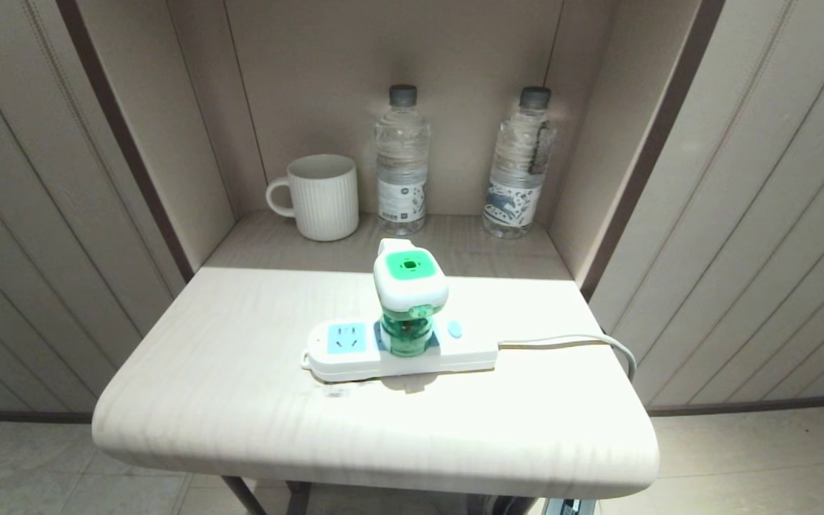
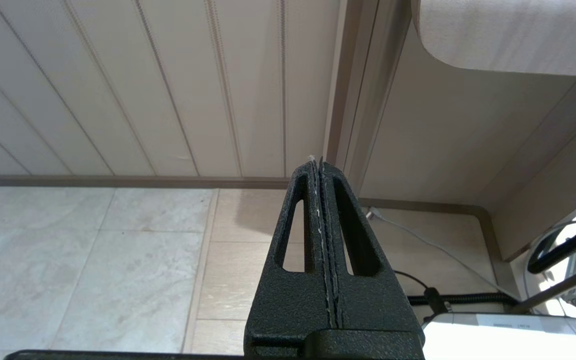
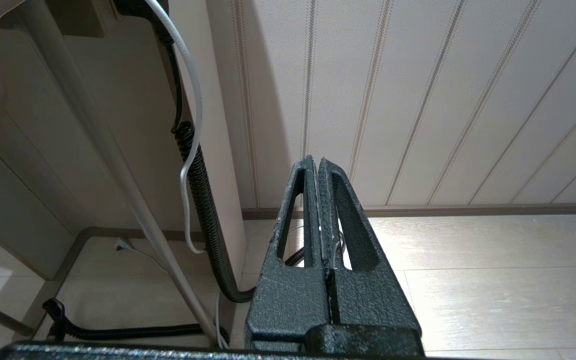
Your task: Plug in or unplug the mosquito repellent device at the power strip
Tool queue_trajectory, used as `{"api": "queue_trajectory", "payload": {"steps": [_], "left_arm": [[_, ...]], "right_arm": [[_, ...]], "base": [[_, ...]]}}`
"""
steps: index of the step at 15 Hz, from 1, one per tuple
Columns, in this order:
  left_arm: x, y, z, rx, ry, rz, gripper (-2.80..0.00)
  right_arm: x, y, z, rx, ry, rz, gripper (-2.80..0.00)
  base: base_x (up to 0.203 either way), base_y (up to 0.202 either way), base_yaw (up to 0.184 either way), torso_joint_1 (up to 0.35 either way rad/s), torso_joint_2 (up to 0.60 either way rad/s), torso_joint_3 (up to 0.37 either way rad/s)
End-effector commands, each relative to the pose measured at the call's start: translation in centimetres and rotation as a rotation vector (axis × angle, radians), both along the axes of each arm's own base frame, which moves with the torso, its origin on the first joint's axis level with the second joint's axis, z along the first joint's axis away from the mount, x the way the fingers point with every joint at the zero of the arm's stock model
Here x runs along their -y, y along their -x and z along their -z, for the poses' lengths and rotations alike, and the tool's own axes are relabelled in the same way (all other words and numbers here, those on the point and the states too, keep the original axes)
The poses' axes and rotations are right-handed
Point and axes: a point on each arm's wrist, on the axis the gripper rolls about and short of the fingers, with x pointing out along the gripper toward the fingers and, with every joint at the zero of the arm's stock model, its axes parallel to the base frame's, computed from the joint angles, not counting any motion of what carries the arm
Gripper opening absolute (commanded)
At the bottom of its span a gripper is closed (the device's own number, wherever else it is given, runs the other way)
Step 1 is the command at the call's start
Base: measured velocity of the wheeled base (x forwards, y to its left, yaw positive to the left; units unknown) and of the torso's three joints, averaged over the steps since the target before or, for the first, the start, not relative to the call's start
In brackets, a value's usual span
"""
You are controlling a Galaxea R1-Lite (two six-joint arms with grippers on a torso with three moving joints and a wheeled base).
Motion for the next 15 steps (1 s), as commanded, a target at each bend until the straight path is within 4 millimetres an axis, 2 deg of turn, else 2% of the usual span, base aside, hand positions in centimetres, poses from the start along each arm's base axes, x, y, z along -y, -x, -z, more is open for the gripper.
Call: {"api": "queue_trajectory", "payload": {"steps": [1, 15], "left_arm": [[0.00, 0.00, 0.01, -0.002, 0.000, -0.001, -2.80], [0.00, 0.00, 0.01, -0.002, 0.000, 0.001, -2.80]], "right_arm": [[0.00, -0.01, 0.00, -0.002, -0.001, 0.000, -2.80], [0.00, -0.02, 0.00, -0.004, -0.001, 0.002, -2.80]], "base": [[0.000, 0.000, 0.000, 0.000, 0.00, 0.000], [0.000, 0.000, 0.000, 0.000, 0.00, 0.000]]}}
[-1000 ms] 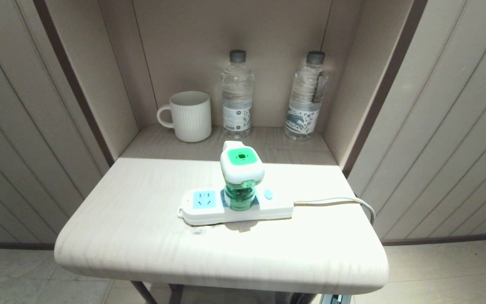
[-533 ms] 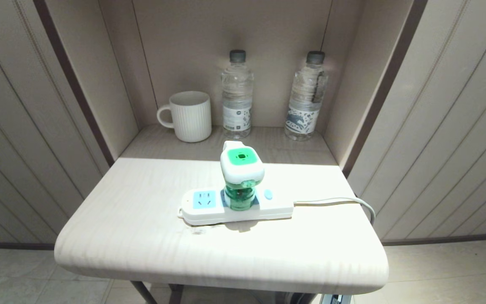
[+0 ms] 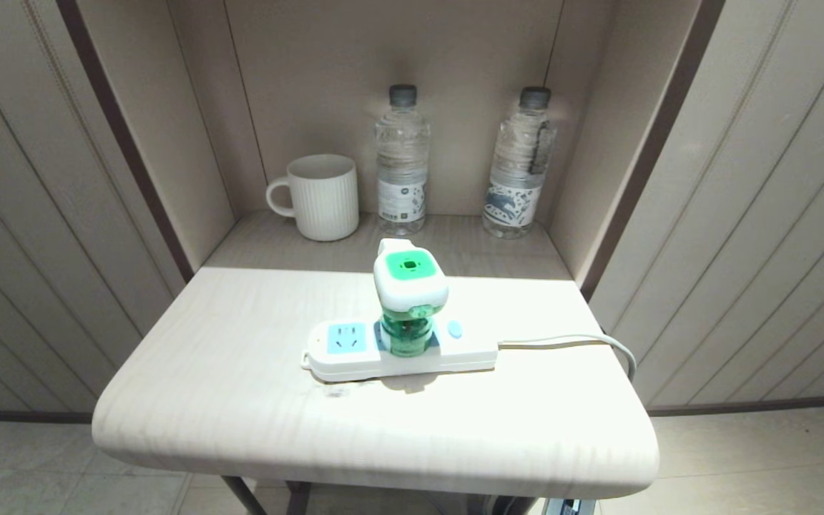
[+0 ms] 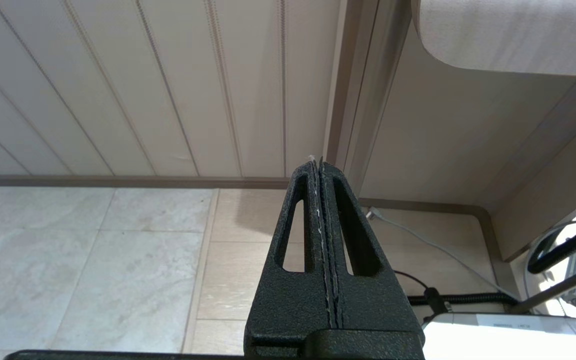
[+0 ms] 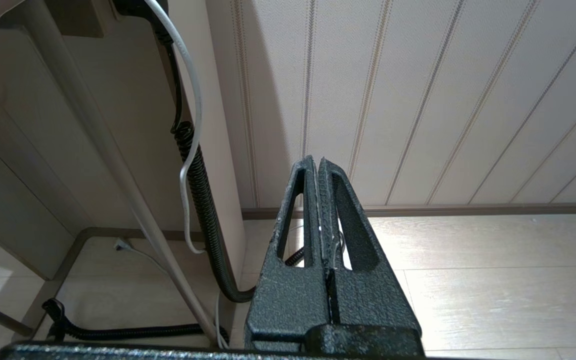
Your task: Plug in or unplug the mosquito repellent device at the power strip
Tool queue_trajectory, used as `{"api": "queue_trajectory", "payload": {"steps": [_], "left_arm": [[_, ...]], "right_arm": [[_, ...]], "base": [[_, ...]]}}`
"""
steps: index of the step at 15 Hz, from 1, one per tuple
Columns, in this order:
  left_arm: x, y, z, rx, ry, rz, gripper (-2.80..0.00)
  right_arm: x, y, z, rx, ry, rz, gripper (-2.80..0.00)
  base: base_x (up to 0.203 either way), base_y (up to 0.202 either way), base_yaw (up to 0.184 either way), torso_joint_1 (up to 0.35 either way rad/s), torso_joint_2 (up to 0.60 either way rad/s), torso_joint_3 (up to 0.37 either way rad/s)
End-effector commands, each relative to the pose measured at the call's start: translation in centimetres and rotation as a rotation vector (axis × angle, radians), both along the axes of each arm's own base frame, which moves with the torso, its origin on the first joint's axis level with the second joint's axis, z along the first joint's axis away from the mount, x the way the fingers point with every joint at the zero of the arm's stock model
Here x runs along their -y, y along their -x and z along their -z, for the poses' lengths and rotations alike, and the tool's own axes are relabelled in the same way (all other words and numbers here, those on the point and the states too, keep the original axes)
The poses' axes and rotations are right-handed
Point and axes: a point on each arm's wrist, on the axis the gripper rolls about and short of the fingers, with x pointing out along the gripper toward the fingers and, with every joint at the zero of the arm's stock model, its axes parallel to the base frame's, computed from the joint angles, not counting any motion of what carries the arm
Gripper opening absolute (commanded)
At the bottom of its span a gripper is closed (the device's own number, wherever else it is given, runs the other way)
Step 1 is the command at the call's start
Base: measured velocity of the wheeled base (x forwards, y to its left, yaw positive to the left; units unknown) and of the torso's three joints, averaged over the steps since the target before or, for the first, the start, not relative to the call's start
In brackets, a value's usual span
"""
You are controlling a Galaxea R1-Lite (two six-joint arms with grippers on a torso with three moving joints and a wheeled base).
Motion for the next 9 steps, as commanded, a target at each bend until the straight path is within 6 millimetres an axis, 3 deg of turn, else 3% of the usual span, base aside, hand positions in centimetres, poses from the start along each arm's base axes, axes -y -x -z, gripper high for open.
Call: {"api": "queue_trajectory", "payload": {"steps": [1, 9], "left_arm": [[-0.01, 0.00, 0.01, -0.002, 0.000, -0.001, -2.80], [0.00, 0.00, 0.01, -0.002, 0.000, -0.001, -2.80]], "right_arm": [[0.00, -0.02, 0.00, -0.003, 0.000, 0.001, -2.80], [0.00, -0.01, 0.02, -0.003, -0.003, 0.000, -2.80]], "base": [[0.000, 0.000, 0.000, 0.000, 0.00, 0.000], [0.000, 0.000, 0.000, 0.000, 0.00, 0.000]]}}
